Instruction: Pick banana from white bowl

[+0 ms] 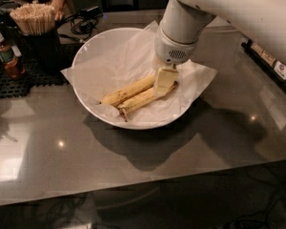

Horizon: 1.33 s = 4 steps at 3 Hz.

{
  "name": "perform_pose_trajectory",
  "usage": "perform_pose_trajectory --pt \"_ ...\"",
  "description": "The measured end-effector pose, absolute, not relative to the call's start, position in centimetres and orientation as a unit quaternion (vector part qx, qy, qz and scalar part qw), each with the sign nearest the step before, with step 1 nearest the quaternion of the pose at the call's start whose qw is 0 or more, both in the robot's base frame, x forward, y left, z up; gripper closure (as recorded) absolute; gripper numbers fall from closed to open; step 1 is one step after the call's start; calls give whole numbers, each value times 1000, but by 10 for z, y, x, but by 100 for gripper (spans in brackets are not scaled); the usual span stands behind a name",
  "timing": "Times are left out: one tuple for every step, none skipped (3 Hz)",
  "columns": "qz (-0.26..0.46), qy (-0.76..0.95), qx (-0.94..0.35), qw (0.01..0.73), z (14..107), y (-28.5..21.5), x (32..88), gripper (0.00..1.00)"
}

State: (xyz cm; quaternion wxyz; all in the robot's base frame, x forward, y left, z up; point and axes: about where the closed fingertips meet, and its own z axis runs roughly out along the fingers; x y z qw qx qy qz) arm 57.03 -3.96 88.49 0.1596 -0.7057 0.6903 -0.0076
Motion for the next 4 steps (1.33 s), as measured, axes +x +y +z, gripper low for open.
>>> perform_pose_trajectory --pt "3 689 -705 166 878 -29 563 44" --pt "3 691 -703 166 877 -29 563 43" --pt "0 698 -698 163 873 -34 564 43" --pt "-6 705 -690 166 872 -39 562 44"
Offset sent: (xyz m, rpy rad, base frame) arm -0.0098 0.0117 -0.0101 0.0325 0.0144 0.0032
